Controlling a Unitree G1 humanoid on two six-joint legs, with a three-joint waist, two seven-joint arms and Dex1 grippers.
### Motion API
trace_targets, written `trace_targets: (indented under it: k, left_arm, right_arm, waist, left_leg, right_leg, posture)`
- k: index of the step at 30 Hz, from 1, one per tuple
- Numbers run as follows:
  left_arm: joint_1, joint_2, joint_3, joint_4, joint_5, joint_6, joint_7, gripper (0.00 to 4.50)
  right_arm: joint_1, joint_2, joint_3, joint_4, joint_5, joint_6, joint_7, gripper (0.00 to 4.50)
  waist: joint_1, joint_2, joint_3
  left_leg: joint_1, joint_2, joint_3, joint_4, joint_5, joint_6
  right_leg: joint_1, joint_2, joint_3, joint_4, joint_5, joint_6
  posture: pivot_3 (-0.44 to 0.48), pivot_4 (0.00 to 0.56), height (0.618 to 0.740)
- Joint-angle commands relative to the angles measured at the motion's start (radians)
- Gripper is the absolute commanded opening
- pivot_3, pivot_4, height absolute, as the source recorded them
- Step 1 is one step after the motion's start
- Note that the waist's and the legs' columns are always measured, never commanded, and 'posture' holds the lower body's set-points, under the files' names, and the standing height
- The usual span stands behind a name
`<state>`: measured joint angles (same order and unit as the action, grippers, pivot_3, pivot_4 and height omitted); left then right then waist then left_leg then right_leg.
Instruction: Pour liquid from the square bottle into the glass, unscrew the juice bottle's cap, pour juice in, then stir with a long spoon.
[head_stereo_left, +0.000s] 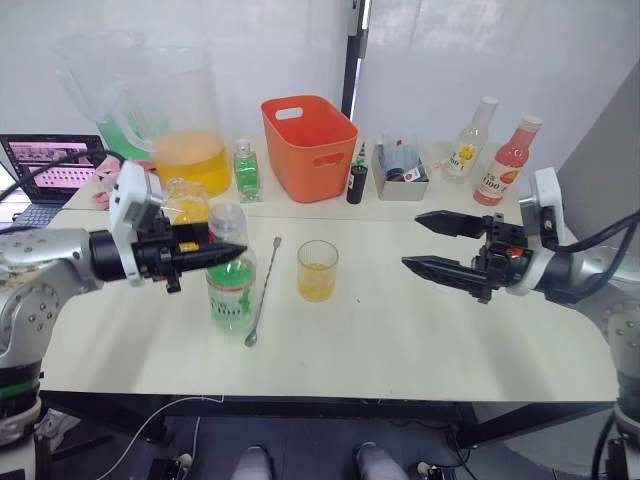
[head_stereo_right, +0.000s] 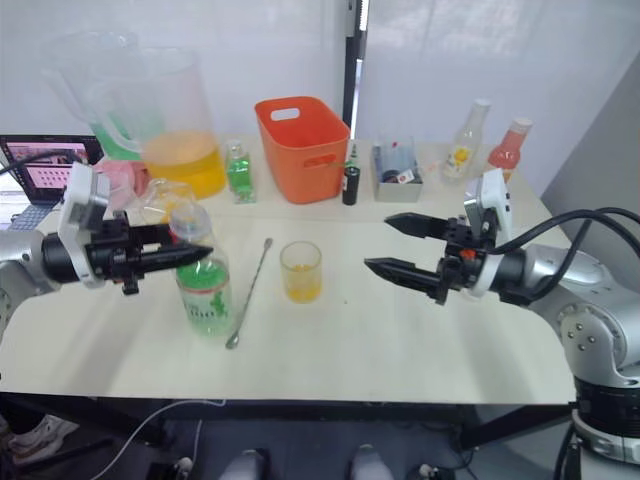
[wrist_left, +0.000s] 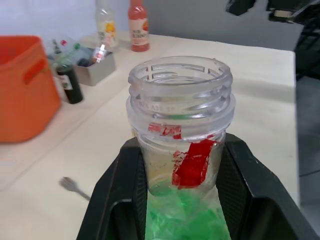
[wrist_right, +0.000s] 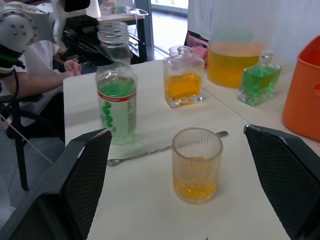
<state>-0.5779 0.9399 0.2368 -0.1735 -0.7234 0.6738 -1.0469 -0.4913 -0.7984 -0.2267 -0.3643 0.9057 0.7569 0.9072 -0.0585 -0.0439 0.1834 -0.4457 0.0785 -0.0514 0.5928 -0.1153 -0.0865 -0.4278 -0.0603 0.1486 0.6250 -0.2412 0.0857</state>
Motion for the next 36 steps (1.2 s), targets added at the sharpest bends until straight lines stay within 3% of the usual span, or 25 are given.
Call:
trace_targets:
  k: [1, 6, 10, 18, 26, 36]
  left_arm:
    - [-0.095, -0.04, -0.023, 0.062, 0.07, -0.111, 0.021, 1.45]
    - [-0.206, -0.139, -0.095, 0.194, 0.186, -0.254, 0.032, 1.45]
    - [-0.341, -0.224, -0.172, 0.418, 0.303, -0.43, -0.006, 1.45]
    - [-0.467, -0.331, -0.278, 0.746, 0.56, -0.976, -0.008, 1.45]
    - [-0.549, -0.39, -0.324, 1.027, 0.763, -1.3, 0.198, 1.45]
    - [-0.567, -0.397, -0.41, 1.138, 0.987, -1.547, 0.439, 1.45]
  right_arm:
    - [0.003, 0.012, -0.014, -0.048, 0.007, -0.015, -0.027, 4.48]
    - [0.028, 0.037, -0.024, -0.102, 0.032, -0.003, -0.09, 4.48]
    - [0.041, 0.046, -0.028, -0.135, 0.046, 0.014, -0.15, 4.48]
    - [0.097, 0.01, -0.039, -0.201, 0.019, 0.051, -0.257, 4.48]
    - [0.12, 0.02, -0.04, -0.261, 0.059, 0.074, -0.34, 4.48]
    - [0.119, 0.014, -0.038, -0.282, 0.092, 0.091, -0.391, 4.48]
  waist:
    - [0.001, 0.0, 0.0]
    - [0.005, 0.0, 0.0]
    - [0.013, 0.0, 0.0]
    - [0.016, 0.0, 0.0]
    - [0.016, 0.0, 0.0]
    - [0.017, 0.0, 0.0]
  left_leg:
    - [0.0, 0.0, 0.0, 0.0, 0.001, 0.001]
    - [0.0, 0.0, 0.0, -0.002, 0.003, 0.004]
    - [-0.001, 0.0, -0.001, -0.002, 0.003, 0.004]
    - [-0.002, 0.0, -0.001, -0.002, 0.003, 0.004]
    - [-0.003, 0.0, -0.001, -0.001, 0.003, 0.004]
    - [-0.003, 0.0, -0.001, -0.001, 0.003, 0.004]
  right_leg:
    - [0.0, 0.0, 0.0, 0.0, 0.0, 0.0]
    - [-0.001, 0.001, 0.0, 0.001, -0.001, 0.001]
    - [-0.001, 0.001, 0.0, 0.002, 0.0, 0.001]
    - [0.0, 0.001, 0.0, 0.002, 0.0, 0.001]
    - [-0.001, 0.001, 0.0, 0.002, 0.003, 0.009]
    - [0.0, 0.001, 0.0, 0.003, 0.004, 0.01]
  posture:
    - [0.0, 0.15, 0.74]
    - [0.0, 0.15, 0.74]
    - [0.0, 0.15, 0.74]
    - [0.0, 0.15, 0.74]
    - [0.0, 0.15, 0.74]
    - [0.0, 0.15, 0.74]
